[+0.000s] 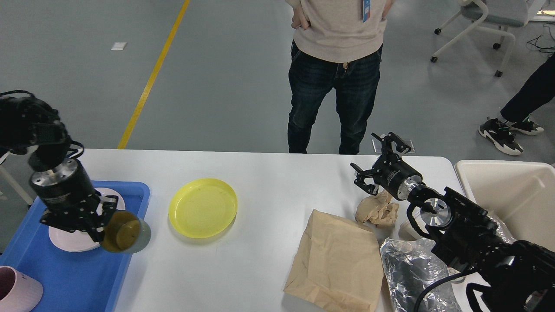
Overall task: Tidy desktop
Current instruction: 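Carry the green mug onto the blue tray and release it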
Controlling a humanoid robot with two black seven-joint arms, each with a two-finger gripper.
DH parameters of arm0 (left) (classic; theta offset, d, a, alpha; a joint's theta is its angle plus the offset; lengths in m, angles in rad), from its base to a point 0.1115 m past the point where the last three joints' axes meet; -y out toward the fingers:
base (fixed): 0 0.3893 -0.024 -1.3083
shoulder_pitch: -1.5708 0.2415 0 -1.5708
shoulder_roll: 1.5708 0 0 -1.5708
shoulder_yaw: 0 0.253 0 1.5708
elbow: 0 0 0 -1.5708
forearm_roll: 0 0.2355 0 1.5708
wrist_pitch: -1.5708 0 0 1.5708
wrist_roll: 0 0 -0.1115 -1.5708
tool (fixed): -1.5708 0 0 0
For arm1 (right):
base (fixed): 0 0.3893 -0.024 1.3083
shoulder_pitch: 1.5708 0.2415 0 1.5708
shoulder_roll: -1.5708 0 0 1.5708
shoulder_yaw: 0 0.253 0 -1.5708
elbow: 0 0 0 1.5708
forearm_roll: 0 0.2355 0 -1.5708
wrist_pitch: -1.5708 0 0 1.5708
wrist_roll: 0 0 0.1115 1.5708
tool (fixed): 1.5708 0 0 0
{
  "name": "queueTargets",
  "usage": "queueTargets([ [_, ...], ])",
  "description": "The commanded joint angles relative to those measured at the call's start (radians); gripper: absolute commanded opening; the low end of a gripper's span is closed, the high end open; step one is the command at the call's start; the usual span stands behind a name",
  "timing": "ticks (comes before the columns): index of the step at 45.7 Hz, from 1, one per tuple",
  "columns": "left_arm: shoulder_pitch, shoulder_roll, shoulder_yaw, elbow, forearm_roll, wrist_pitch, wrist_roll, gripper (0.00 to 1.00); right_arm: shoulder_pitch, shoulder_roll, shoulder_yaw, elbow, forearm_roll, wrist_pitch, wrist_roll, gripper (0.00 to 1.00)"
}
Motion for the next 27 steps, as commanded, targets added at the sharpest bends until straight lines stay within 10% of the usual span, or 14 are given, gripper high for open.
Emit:
queueTargets([
  [1, 0.038, 0.088, 0.022, 0.007, 0.001, 0.0, -0.001, 0.0, 0.0, 0.0, 0.0, 0.0, 0.0, 0.0, 0.0, 1.0],
  [27, 0.262, 0.127, 0.013, 0.067, 0.004, 0.0, -0.008, 0.0, 0.002, 0.0, 0.0, 0.0, 0.0, 0.0, 0.0, 1.0],
])
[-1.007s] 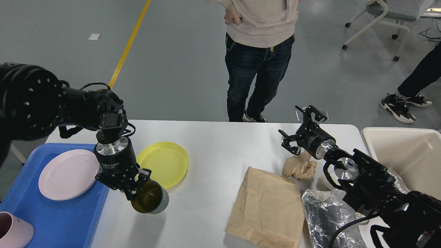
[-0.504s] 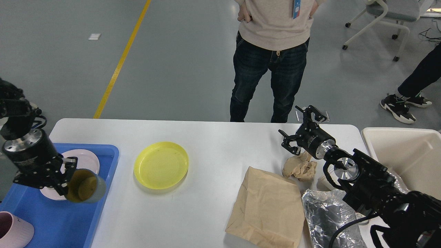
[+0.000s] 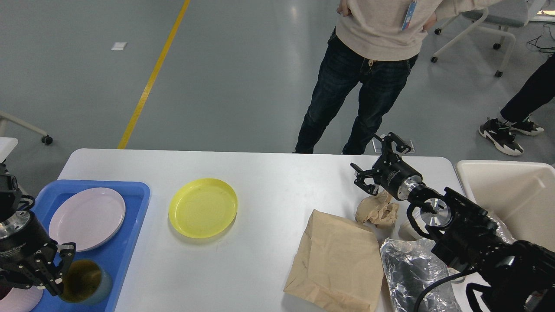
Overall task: Tidy desktop
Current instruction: 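Carry the green mug onto the blue tray and release it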
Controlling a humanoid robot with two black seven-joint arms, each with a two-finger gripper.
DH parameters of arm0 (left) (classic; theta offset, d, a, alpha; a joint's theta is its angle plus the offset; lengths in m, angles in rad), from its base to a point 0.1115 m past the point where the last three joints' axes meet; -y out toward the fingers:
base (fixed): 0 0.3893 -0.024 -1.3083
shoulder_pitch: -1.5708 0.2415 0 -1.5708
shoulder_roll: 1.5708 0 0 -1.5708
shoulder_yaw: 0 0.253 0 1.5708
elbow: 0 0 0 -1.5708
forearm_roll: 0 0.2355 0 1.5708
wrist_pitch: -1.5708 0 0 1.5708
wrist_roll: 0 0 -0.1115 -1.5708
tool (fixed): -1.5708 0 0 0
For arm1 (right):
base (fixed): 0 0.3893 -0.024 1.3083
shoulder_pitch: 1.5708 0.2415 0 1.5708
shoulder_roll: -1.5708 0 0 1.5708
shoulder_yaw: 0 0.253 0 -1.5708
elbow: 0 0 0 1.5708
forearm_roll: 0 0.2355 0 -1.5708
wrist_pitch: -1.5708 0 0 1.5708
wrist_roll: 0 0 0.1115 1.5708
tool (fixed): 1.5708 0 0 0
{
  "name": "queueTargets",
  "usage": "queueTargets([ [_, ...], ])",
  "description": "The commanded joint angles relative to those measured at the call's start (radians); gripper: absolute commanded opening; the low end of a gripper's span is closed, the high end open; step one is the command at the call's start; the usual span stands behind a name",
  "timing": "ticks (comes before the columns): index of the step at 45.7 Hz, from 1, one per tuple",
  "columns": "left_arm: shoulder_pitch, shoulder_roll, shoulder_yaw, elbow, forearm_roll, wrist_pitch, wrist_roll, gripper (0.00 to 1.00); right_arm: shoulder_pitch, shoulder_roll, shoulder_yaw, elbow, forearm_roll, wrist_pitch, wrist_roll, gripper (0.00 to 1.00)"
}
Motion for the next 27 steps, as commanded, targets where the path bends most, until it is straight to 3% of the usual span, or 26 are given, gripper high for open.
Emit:
queueTargets([
  [1, 0.035, 0.003, 0.008, 0.027, 0.002, 0.0, 0.0, 0.0, 0.002, 0.0, 0.0, 0.0, 0.0, 0.0, 0.0, 1.0],
  [27, 0.095, 0.022, -0.002, 0.111, 0.002, 0.0, 0.005, 0.0, 0.0, 0.0, 0.0, 0.0, 0.0, 0.0, 0.0, 1.0],
])
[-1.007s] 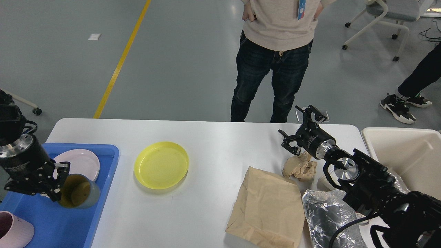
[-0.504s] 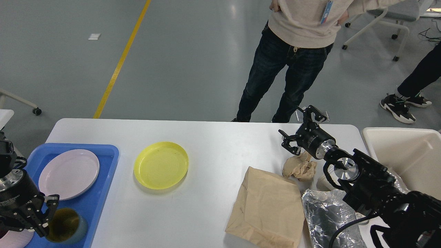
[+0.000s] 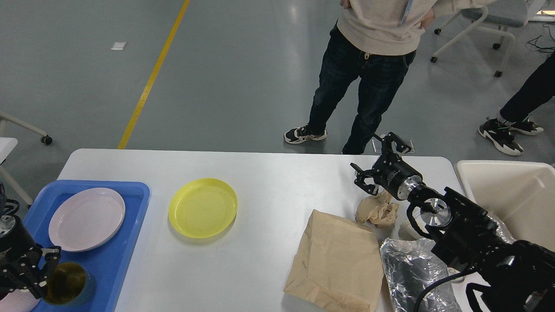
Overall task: Tidy desktop
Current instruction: 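Carry the green mug onto the blue tray and release it, then move the left gripper to the edge of the yellow plate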
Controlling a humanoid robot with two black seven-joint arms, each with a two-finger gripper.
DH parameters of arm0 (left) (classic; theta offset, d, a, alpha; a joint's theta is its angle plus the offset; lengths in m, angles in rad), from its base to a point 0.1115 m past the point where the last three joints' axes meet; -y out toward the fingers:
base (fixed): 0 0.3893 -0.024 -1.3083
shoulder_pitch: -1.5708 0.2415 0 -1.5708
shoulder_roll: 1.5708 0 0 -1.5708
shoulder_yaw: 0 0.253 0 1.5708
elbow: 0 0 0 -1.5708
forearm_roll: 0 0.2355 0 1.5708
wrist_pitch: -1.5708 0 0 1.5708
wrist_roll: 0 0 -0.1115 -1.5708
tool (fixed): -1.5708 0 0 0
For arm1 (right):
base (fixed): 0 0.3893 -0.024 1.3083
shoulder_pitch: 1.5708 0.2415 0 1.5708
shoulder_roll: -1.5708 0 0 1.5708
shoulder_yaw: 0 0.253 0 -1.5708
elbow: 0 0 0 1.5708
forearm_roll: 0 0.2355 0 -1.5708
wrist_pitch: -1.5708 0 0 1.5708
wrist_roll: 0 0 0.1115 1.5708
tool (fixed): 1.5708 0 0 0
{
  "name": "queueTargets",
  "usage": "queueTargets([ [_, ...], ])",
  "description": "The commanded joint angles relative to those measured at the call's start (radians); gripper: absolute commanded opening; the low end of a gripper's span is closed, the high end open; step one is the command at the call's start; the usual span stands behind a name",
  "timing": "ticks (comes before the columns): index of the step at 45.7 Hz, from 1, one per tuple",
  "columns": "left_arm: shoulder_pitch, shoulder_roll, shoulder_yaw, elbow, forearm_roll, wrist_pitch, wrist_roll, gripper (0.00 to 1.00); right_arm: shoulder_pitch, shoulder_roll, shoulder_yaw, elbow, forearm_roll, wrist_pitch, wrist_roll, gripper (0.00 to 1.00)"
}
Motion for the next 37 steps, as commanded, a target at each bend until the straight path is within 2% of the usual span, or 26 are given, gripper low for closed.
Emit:
queueTargets([
  [1, 0.025, -0.005, -0.007, 0.013, 0.0, 0.0, -0.002, 0.0, 0.0, 0.0, 0.0, 0.0, 0.0, 0.0, 0.0, 1.0],
  [8, 0.031, -0.004, -0.009, 0.013, -0.002, 0.0, 0.001, 0.08, 0.0, 0.0, 0.0, 0.0, 0.0, 0.0, 0.0, 1.0],
  [24, 0.023, 0.002, -0.007, 0.013, -0.002, 0.0, 0.003, 0.42, 0.0, 0.0, 0.0, 0.0, 0.0, 0.0, 0.0, 1.0],
  [34, -0.043, -0.002, 0.008, -0.001, -0.002, 0.0, 0.003, 0.77, 0.0, 0.0, 0.0, 0.0, 0.0, 0.0, 0.0, 1.0],
  [37, -0.084, -0.008, 0.023, -0.007, -0.002, 0.0, 0.003, 0.83, 0.0, 0.0, 0.0, 0.0, 0.0, 0.0, 0.0, 1.0],
])
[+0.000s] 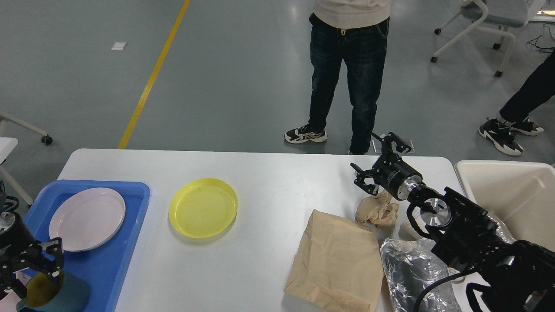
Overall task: Tidy desktop
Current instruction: 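Move the left gripper to the edge of the yellow plate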
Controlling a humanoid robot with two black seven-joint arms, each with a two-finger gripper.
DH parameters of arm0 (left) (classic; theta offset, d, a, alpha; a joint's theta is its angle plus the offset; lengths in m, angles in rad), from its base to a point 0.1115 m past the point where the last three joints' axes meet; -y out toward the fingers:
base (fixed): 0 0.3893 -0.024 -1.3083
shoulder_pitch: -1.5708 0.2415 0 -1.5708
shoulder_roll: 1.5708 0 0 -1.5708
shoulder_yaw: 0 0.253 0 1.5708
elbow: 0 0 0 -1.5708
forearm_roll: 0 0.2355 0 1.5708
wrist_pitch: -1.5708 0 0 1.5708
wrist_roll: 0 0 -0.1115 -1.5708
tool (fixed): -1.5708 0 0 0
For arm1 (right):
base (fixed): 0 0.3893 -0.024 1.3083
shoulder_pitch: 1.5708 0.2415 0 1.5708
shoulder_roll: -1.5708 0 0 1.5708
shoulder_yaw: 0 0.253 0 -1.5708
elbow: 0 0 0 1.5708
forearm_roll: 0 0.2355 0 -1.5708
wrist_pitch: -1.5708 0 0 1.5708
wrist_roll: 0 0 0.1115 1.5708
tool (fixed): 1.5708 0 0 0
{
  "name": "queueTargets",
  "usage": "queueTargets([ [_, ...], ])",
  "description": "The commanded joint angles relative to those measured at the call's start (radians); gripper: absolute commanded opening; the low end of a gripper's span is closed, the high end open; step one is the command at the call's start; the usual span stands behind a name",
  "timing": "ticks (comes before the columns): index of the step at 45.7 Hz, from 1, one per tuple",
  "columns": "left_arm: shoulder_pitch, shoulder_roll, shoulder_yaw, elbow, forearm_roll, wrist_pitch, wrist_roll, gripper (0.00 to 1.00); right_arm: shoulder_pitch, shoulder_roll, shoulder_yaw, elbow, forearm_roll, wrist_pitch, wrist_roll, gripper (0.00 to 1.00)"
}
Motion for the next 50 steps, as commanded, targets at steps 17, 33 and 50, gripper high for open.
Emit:
queueTargets([
  [17, -0.415, -0.232, 0.159, -0.172, -0.002, 0.179, -0.008, 0.87, 0.0, 0.0, 0.0, 0.0, 0.0, 0.0, 0.0, 1.0],
  [33, -0.512, -0.433, 0.16, -0.215, -0.015, 0.533, -0.009, 0.87, 0.0, 0.0, 0.0, 0.0, 0.0, 0.0, 0.0, 1.0],
  [50, -0.19, -0.497, -0.056, 0.018, -0.021, 0.537, 0.011, 0.88, 0.0, 0.0, 0.0, 0.0, 0.0, 0.0, 0.0, 1.0],
])
